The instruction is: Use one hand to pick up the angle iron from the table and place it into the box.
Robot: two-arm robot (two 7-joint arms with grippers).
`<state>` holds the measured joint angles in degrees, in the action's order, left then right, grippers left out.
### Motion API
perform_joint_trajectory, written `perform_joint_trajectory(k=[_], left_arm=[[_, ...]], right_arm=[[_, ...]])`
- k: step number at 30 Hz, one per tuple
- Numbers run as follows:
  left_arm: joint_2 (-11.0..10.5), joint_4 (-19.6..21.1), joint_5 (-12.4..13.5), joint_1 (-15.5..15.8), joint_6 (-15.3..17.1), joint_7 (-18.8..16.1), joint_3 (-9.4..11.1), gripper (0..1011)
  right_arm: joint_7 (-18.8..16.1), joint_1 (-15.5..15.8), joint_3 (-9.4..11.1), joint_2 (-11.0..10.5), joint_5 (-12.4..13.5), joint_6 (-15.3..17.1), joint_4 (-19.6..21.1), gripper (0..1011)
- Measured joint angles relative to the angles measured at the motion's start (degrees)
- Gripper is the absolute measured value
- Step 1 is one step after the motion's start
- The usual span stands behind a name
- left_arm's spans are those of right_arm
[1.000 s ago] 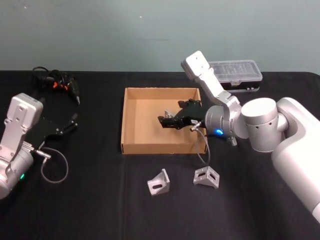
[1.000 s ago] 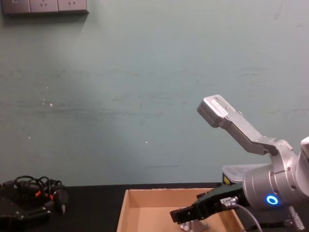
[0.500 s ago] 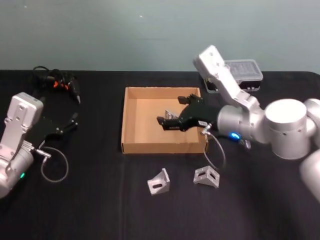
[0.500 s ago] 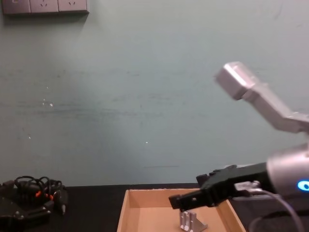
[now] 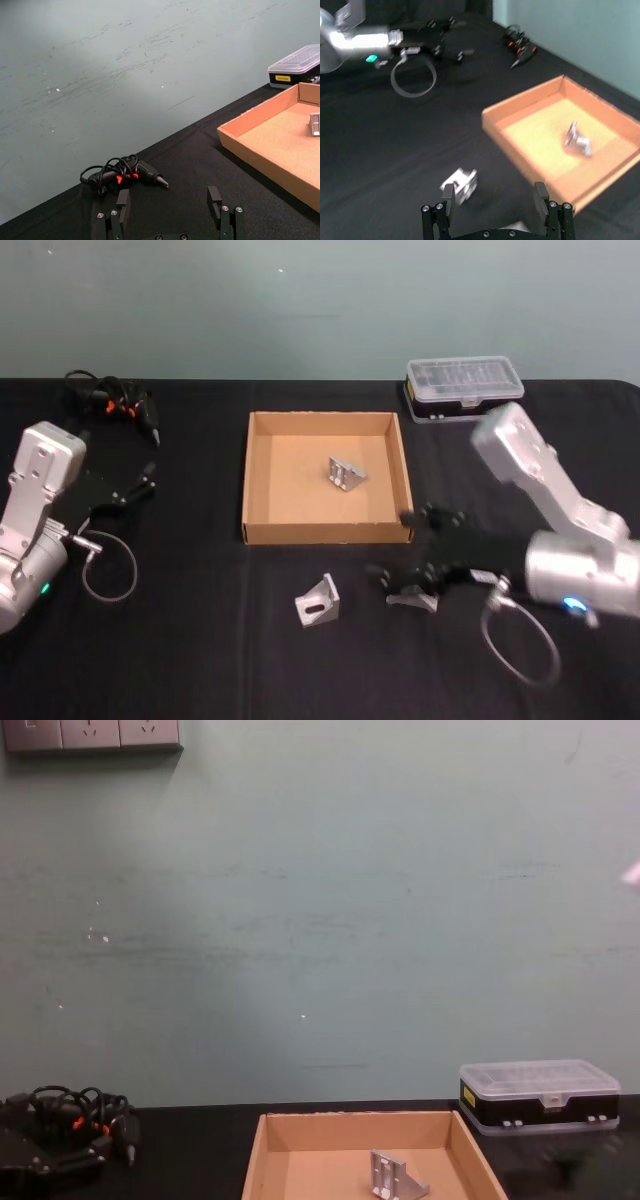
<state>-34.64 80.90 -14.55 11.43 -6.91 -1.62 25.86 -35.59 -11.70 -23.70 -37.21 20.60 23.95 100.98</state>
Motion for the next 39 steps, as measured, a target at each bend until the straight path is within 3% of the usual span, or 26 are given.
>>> perform_joint_trajectory(k=[5,12,23,30,39], left_arm=[[0.0,0.0,0.0,0.0,0.0,0.0,0.0,1011],[0.0,0.0,0.0,0.0,0.0,0.0,0.0,1011],[0.0,0.0,0.0,0.0,0.0,0.0,0.0,1011],[0.0,0.0,0.0,0.0,0.0,0.0,0.0,1012],[0.0,0.0,0.0,0.0,0.0,0.0,0.0,1011]], right_arm=[[-2.2,3.8,1.4,-5.3,2.0,-1.5,2.8,1000],[-5.0,4.9,1.1,-9.4,3.2,-3.1,2.0,1000],[-7.3,0.3,-2.9,-9.6,3.6,-0.1,-2.0,1000],[-6.4,-1.8,-4.7,-8.6,3.6,0.7,-3.4,1000],[-4.4,-4.3,-7.5,-8.3,1.4,0.7,-4.4,1000]])
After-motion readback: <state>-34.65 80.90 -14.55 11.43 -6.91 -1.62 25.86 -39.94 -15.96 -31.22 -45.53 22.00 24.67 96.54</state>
